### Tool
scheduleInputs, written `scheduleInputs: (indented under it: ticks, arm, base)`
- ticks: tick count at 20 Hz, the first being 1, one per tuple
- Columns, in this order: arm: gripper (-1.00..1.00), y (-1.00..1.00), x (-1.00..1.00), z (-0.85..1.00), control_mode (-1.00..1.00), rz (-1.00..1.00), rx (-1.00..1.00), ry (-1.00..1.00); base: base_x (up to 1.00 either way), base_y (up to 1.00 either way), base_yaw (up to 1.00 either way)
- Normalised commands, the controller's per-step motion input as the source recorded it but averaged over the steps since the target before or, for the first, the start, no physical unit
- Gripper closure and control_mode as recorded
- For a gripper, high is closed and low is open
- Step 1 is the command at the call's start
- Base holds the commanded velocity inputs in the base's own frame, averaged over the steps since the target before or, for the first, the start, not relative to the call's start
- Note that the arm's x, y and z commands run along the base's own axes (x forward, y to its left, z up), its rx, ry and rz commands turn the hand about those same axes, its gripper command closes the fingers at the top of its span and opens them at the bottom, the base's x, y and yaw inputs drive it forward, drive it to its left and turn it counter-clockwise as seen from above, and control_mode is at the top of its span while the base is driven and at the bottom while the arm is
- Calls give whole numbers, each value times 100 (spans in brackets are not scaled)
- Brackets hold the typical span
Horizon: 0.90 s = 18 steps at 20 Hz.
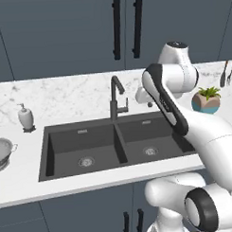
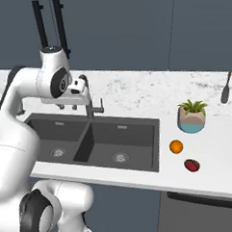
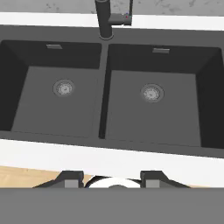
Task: Put the colander in the sink, put the orange, mango in the colander, and turn on the sink faucet and pour water over the colander.
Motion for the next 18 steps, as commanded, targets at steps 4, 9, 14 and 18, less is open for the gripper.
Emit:
scheduleInputs:
  ticks: [4,9,14,18]
  arm:
    - [-100,29,-36,0,-100,1,-7,-8]
    - [-100,93,-61,-7,-100,8,-20,-7]
    - [-100,99,-52,-13,-100,5,-22,-5]
    - [-100,81,-16,-4,-100,1,-1,0]
  base:
    - [0,0,0]
    - [0,0,0]
    - [0,0,0]
    - [0,0,0]
